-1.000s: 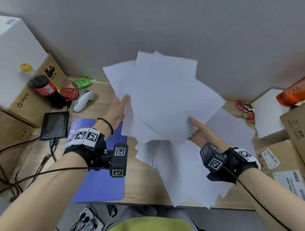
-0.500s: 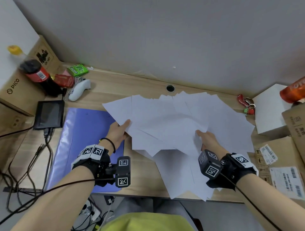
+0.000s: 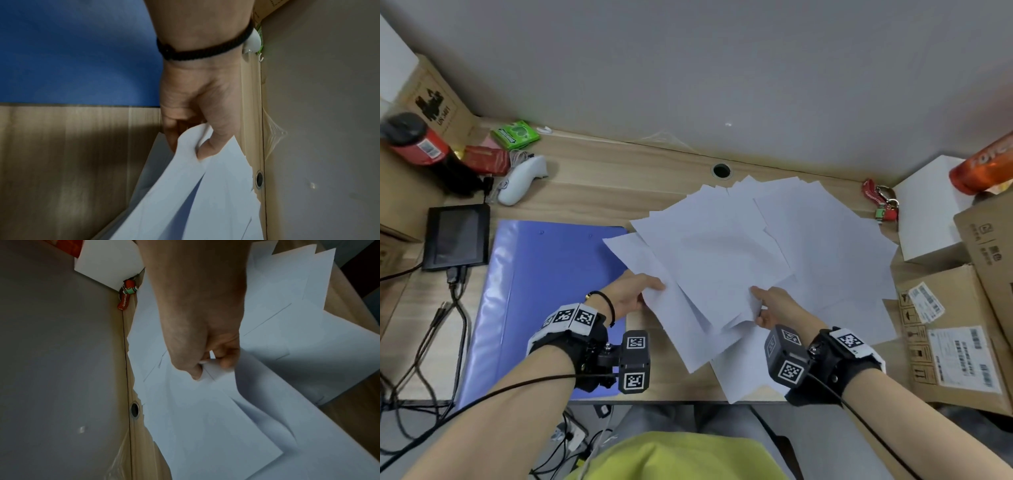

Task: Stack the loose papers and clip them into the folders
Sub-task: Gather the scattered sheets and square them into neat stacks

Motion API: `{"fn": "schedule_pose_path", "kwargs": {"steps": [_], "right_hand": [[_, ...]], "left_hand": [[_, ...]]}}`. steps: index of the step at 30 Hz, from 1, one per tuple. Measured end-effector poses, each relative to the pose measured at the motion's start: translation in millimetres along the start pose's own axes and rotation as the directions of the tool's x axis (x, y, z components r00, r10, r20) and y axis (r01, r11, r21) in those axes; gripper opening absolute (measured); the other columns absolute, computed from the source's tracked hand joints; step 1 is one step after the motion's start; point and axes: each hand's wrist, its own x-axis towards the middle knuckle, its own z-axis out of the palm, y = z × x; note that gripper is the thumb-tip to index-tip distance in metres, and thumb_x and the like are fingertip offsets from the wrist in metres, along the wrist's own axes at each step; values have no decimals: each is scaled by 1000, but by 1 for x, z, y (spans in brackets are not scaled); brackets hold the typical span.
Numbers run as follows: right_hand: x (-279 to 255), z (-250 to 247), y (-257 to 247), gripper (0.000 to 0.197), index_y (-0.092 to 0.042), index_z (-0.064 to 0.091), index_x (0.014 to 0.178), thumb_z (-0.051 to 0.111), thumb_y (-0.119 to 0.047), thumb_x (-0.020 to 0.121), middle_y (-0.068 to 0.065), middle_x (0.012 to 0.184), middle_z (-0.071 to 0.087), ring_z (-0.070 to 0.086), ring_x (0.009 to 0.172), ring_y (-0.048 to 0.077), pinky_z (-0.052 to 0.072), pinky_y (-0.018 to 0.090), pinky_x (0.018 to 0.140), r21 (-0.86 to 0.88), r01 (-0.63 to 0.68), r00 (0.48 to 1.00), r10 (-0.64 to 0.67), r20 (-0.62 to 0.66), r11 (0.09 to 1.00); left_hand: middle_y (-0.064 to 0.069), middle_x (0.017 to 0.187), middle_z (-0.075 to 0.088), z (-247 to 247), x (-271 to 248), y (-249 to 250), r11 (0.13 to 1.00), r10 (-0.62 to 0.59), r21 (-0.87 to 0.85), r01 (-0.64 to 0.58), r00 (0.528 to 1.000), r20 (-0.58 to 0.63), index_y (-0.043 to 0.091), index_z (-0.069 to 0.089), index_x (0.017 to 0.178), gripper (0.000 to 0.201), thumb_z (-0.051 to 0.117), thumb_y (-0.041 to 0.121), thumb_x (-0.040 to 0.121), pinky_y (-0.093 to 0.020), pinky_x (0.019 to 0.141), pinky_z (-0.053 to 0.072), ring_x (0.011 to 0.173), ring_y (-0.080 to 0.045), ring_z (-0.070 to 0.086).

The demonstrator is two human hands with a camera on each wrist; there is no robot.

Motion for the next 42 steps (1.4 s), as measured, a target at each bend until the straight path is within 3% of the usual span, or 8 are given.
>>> {"fn": "schedule_pose_path", "kwargs": {"steps": [6, 13, 18, 21, 25, 30, 35, 42], "right_hand": [[6, -7, -1, 33, -8, 42, 69, 54, -23, 95, 0, 37, 40, 35, 29, 12, 31, 18, 36, -188, 22, 999, -17, 29, 982], [2, -2, 1, 15, -14, 56, 94, 64, -26, 89, 7, 95, 65, 59, 75, 19, 50, 28, 65, -169, 43, 977, -6, 213, 985], [7, -23, -20, 99, -30, 15, 150, 75, -48, 73, 0, 155, 25, 29, 140, 24, 28, 43, 112, -196, 149, 982, -122, 144, 969], [-4, -15, -47, 111, -32, 35, 142, 86, -59, 47, -8, 148, 38, 30, 141, 17, 28, 40, 112, -145, 360, 910, -312, 274, 922], [-29, 6, -79, 41, -22, 58, 119, 70, -28, 80, -5, 120, 66, 57, 118, 15, 41, 29, 95, -34, 519, 799, -471, 374, 854], [-49, 19, -91, 41, -11, 53, 130, 59, -17, 90, 2, 127, 63, 60, 117, 15, 46, 25, 98, 132, 601, 692, -596, 408, 788], [-41, 17, -69, 34, -34, 52, 119, 59, -14, 92, -13, 125, 60, 50, 121, 5, 35, 23, 99, 75, 559, 760, -546, 354, 826], [-44, 17, -86, 33, -25, 61, 104, 57, 3, 87, -10, 106, 67, 60, 105, 12, 44, 20, 84, 76, 645, 738, -645, 199, 761]], "left_hand": [[-13, 124, 65, -11, -1, -5, 990, -48, -130, 49, 999, 14, 17, 58, 127, 56, 71, 33, 75, -39, 80, 55, 109, -31, 62], [-10, 129, 62, -2, 5, 0, 988, 142, 84, -131, 978, -152, 9, 55, 131, 46, 68, 14, 88, -43, 97, 49, 111, -29, 62], [4, 123, 63, -7, -22, 36, 906, 353, 265, -329, 934, -46, 18, 55, 130, 47, 71, 17, 85, -26, 93, 46, 109, -11, 60], [6, 120, 67, -13, -38, 56, 886, 388, 254, -388, 920, 49, 19, 60, 125, 46, 74, 19, 82, -30, 97, 49, 107, -8, 65], [1, 119, 69, -12, -50, 81, 873, 477, 90, -479, 878, 48, 17, 64, 118, 47, 81, 21, 75, -36, 98, 50, 110, -16, 65], [-4, 114, 70, -1, -61, 105, 768, 639, -42, -639, 769, 10, 15, 64, 114, 40, 72, 1, 77, -32, 93, 53, 108, -19, 66], [4, 117, 69, -4, -48, 86, 812, 561, 177, -557, 827, 29, 21, 60, 121, 49, 78, 13, 76, -40, 103, 46, 110, -11, 64], [3, 112, 72, 14, -43, 86, 828, 549, 153, -540, 836, -21, 24, 68, 111, 52, 83, 39, 64, -40, 98, 50, 106, -15, 67]]}}
